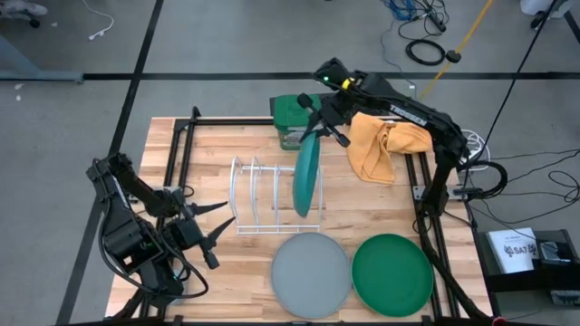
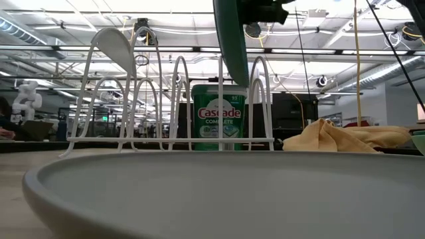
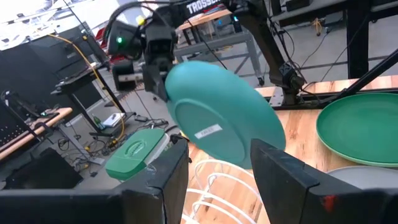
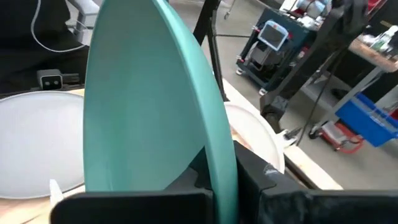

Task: Sort dishes
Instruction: Put the green plate into the dish rack

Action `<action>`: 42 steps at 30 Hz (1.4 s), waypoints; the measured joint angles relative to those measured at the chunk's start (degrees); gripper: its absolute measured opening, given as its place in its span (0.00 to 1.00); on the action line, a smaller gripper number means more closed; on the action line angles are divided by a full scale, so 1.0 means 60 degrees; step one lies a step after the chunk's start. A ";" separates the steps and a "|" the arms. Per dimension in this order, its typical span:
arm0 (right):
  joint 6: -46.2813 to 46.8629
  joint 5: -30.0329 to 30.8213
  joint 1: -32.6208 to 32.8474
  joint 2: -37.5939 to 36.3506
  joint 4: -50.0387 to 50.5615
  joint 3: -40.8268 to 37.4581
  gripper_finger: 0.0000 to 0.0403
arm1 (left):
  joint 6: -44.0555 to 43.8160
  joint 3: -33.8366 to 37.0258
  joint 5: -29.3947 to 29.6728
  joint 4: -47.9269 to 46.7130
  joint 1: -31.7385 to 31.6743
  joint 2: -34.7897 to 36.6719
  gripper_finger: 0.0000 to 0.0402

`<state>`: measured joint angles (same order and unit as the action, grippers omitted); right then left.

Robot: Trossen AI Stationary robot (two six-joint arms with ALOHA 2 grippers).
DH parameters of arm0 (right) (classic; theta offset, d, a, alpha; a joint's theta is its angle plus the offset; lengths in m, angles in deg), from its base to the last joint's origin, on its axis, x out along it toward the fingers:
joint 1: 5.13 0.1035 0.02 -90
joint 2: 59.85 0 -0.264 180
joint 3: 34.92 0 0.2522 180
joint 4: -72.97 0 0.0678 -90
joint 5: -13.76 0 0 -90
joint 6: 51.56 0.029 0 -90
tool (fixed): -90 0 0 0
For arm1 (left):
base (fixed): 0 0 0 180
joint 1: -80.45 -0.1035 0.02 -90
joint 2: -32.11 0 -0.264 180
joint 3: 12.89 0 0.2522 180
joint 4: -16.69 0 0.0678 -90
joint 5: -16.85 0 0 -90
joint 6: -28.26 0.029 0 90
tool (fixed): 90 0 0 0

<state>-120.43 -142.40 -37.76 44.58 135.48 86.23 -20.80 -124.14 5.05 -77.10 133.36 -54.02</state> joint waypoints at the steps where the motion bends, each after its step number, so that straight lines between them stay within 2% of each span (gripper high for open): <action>1: -0.0048 -0.0029 -0.0022 0.0092 0.0014 0.0000 0.04 | -0.0001 0.0000 -0.0002 0.0000 0.0000 0.0000 0.43; 13: 0.0092 0.0050 -0.0124 0.0342 0.0228 -0.0007 0.07 | -0.0005 0.0000 0.0000 0.0000 0.0000 0.0000 0.43; 17: 0.0464 0.0503 -0.0123 0.0342 0.0258 -0.0004 0.09 | -0.0007 0.0000 0.0000 0.0000 0.0000 0.0000 0.43; 34: 0.1123 0.1462 0.0316 0.0071 0.0311 -0.0004 0.36 | -0.0017 0.0000 0.0000 0.0026 0.0000 0.0000 0.43; 42: 0.1264 0.2127 0.0886 -0.0527 0.0694 0.0000 0.43 | -0.0015 0.0000 0.0000 0.0018 -0.0001 0.0000 0.43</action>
<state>-112.84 -129.63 -32.44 41.42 139.65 86.23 -20.89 -124.14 5.05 -76.99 133.35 -54.02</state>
